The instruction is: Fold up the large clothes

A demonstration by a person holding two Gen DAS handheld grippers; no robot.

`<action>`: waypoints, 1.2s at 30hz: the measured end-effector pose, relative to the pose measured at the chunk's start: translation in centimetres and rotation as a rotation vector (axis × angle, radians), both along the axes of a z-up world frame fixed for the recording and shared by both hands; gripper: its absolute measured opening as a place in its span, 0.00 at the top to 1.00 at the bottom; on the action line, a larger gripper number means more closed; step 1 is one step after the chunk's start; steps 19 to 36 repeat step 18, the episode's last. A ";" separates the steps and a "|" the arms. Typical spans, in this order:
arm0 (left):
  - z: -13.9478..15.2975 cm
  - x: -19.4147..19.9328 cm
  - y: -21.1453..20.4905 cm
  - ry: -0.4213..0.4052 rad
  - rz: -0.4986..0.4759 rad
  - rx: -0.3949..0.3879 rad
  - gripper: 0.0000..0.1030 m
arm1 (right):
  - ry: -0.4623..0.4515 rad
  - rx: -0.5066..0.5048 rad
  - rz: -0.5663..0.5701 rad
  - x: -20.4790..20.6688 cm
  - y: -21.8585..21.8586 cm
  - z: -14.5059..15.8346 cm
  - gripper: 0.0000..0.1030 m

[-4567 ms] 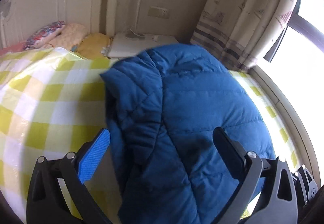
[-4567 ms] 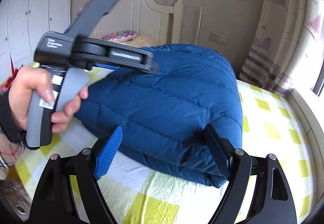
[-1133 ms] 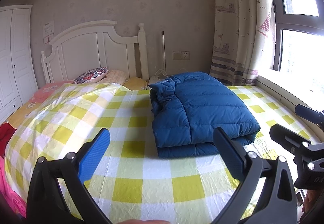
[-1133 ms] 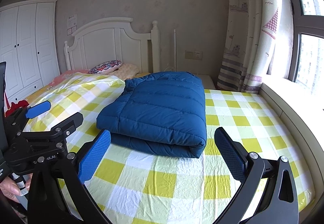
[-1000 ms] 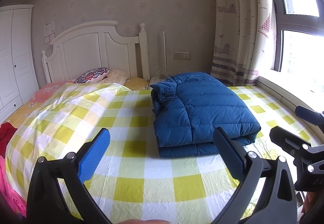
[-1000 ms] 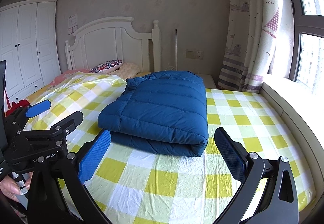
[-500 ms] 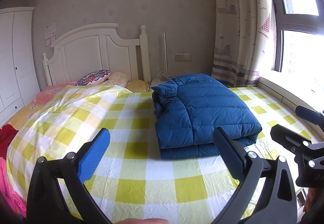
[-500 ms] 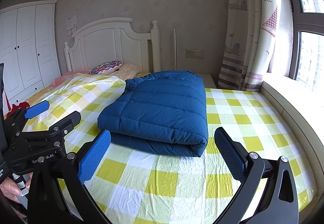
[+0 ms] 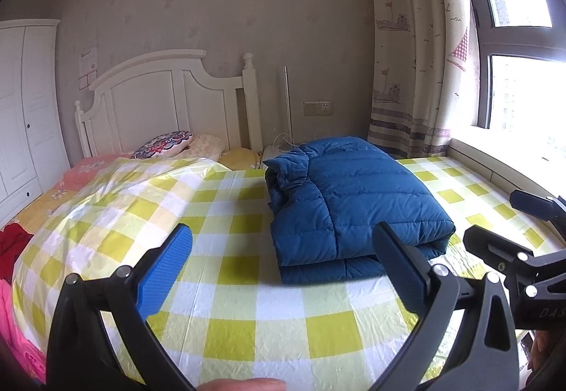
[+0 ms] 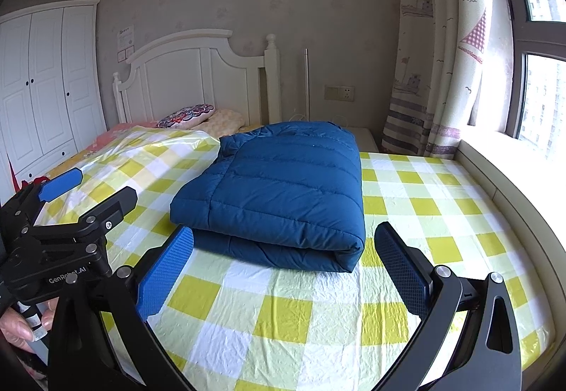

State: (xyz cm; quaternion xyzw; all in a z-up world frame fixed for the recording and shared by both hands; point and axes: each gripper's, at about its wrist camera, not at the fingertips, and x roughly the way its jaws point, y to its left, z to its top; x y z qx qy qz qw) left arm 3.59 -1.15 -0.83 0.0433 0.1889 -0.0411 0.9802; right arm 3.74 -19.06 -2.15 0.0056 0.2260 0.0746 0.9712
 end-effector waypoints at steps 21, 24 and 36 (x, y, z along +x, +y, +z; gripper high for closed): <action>-2.7 15.7 14.2 0.186 0.219 0.040 0.02 | 0.073 -0.107 -0.361 5.7 -16.7 1.3 0.05; -2.7 15.7 14.2 0.186 0.219 0.040 0.02 | 0.073 -0.107 -0.361 5.7 -16.7 1.3 0.05; -2.7 15.7 14.2 0.186 0.219 0.040 0.02 | 0.073 -0.107 -0.361 5.7 -16.7 1.3 0.05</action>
